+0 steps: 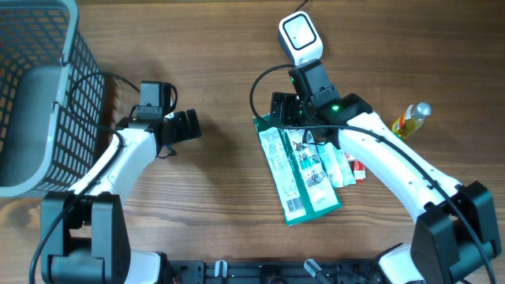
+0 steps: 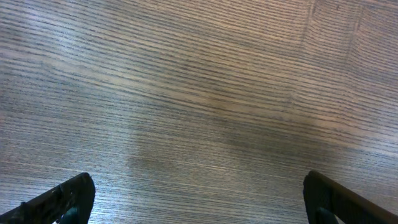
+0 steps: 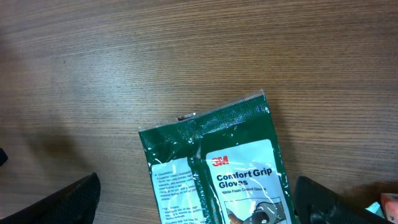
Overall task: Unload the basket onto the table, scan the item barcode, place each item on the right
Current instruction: 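Lower the gloves pack flat onto the table beside the wipes pack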
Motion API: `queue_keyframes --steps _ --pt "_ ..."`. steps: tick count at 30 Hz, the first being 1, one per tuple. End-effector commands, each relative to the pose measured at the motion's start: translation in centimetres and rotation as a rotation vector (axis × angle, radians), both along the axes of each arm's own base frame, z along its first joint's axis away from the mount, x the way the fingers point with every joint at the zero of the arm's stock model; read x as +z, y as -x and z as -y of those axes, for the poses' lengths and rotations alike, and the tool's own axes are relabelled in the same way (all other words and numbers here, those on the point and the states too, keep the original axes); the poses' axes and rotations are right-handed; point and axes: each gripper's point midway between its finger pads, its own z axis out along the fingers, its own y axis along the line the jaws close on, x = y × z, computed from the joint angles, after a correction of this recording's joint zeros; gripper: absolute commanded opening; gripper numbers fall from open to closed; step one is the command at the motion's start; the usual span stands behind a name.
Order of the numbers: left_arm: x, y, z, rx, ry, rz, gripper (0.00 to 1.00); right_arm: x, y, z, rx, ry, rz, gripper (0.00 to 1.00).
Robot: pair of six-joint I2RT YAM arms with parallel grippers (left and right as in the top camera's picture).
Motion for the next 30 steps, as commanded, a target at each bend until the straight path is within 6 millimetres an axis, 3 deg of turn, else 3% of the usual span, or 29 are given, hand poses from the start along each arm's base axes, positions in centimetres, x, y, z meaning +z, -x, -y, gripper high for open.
queue_keyframes --steps 1,30 --pt "0.54 -0.13 -0.17 0.009 0.001 0.018 1.00 -0.13 -0.16 0.00 -0.011 0.009 0.005 1.00" --pt "0.54 -0.13 -0.16 0.009 0.001 0.018 1.00 0.50 -0.15 0.00 -0.011 0.001 0.019 1.00"
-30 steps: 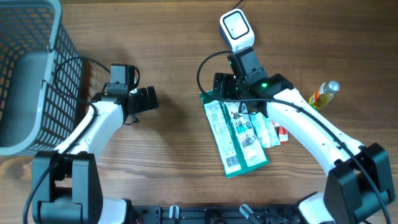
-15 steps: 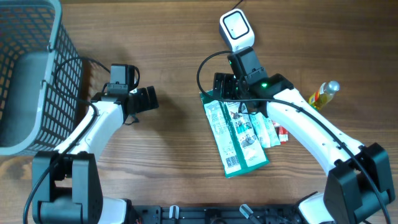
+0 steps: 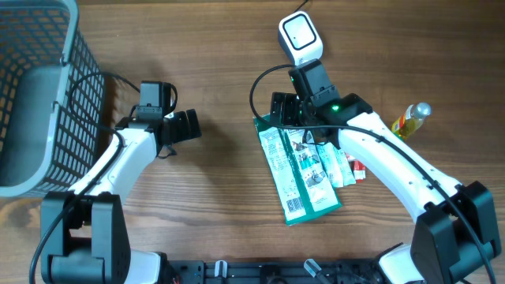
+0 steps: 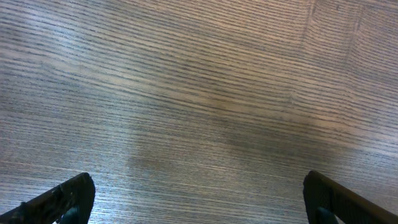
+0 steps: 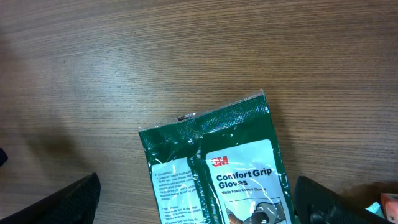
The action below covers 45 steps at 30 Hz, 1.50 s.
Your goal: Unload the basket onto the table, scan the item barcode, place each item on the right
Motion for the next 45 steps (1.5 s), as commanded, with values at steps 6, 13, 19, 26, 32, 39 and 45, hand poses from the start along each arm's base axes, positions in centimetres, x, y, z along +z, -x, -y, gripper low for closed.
queue_keyframes --steps 6,13,19,26,32,39,45 --pt "0.5 -0.1 -0.2 0.009 0.001 0.018 1.00 5.2 0.1 0.2 -0.011 -0.057 0.122 1.00" --pt "0.5 -0.1 -0.2 0.009 0.001 0.018 1.00 13.9 2.1 1.6 -0.021 -0.160 0.319 1.00" --pt "0.5 -0.1 -0.2 0.009 0.001 0.018 1.00 22.9 6.0 4.6 -0.051 -0.275 0.549 1.00" --pt "0.5 -0.1 -0.2 0.009 0.001 0.018 1.00 29.4 11.4 9.9 -0.140 -0.343 0.766 1.00" --pt "0.5 -0.1 -0.2 0.009 0.001 0.018 1.00 31.7 16.5 13.7 -0.219 -0.422 0.875 1.00" --pt "0.5 -0.1 -0.2 0.009 0.001 0.018 1.00 31.2 19.0 16.4 -0.241 -0.313 1.004 1.00" --pt "0.5 -0.1 -0.2 0.009 0.001 0.018 1.00 34.8 19.7 16.1 -0.124 -0.217 1.333 1.00"
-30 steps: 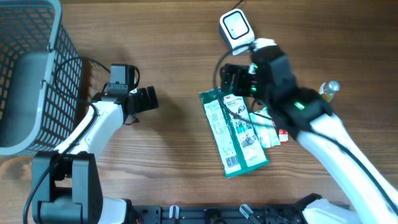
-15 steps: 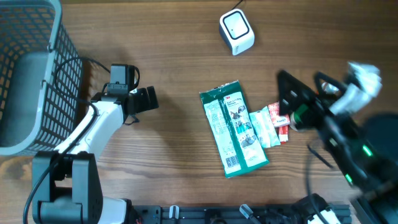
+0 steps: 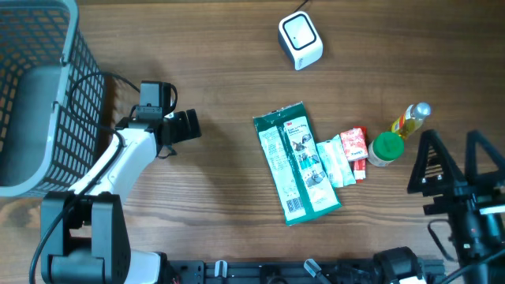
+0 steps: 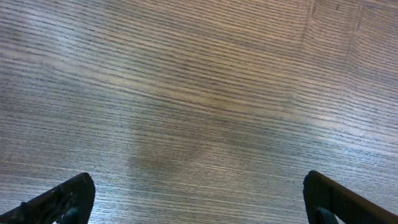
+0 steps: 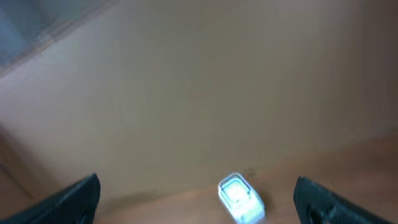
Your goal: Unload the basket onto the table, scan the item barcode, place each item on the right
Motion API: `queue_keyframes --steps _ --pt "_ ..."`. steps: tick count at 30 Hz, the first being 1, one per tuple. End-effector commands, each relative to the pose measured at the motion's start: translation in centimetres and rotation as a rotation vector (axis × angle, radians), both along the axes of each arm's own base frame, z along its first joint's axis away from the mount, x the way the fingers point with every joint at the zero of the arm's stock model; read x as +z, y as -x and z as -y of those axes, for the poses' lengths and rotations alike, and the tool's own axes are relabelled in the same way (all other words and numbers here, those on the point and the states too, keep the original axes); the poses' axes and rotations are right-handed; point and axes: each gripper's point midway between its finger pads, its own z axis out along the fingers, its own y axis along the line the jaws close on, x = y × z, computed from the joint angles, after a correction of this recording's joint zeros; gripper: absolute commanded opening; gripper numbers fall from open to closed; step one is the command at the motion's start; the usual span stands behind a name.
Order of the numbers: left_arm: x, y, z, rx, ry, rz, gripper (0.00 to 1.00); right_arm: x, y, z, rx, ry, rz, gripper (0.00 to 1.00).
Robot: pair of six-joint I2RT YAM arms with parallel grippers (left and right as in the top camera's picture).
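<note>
A dark green glove packet lies flat at the table's middle with a barcode near its lower end. The white scanner sits at the far edge and shows blurred in the right wrist view. My right gripper hangs open and empty at the near right corner, far from both. At the left my left gripper is open over bare wood, holding nothing.
A small white-green packet, a red box, a green-capped jar and a yellow bottle lie right of the glove packet. A grey wire basket stands at the far left.
My right arm has left its spot over the top of the glove packet and is now at the near right corner, facing the scanner. The packet and the left arm have not moved.
At both earlier moments my right gripper hung open over the glove packet's top edge, just below the scanner, and the left gripper rested open at the left. Now the right arm is back at the near right corner and the packet lies unmoved.
</note>
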Motion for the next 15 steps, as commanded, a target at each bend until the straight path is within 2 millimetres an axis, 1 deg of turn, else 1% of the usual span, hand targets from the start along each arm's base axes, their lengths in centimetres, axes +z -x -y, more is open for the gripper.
queue_keyframes --steps 1,3,5,6,8,12,15 --pt "0.5 -0.1 -0.2 0.009 0.001 0.018 1.00 2.9 1.3 -1.2 0.018 0.197 0.265 1.00" --pt "0.5 -0.1 -0.2 0.009 0.001 0.018 1.00 4.8 2.4 -1.7 0.009 0.273 0.430 1.00" --pt "0.5 -0.1 -0.2 0.009 0.001 0.018 1.00 5.7 3.7 -1.8 -0.014 0.304 0.573 1.00" --pt "0.5 -0.1 -0.2 0.009 0.001 0.018 1.00 5.7 3.9 -1.7 -0.024 0.304 0.593 1.00" --pt "0.5 -0.1 -0.2 0.009 0.001 0.018 1.00 5.1 4.0 -1.5 -0.037 0.305 0.614 1.00" --pt "0.5 -0.1 -0.2 0.009 0.001 0.018 1.00 2.7 3.8 -1.5 -0.036 0.306 0.600 1.00" --pt "0.5 -0.1 -0.2 0.009 0.001 0.018 1.00 1.3 3.8 -1.5 -0.037 0.306 0.607 1.00"
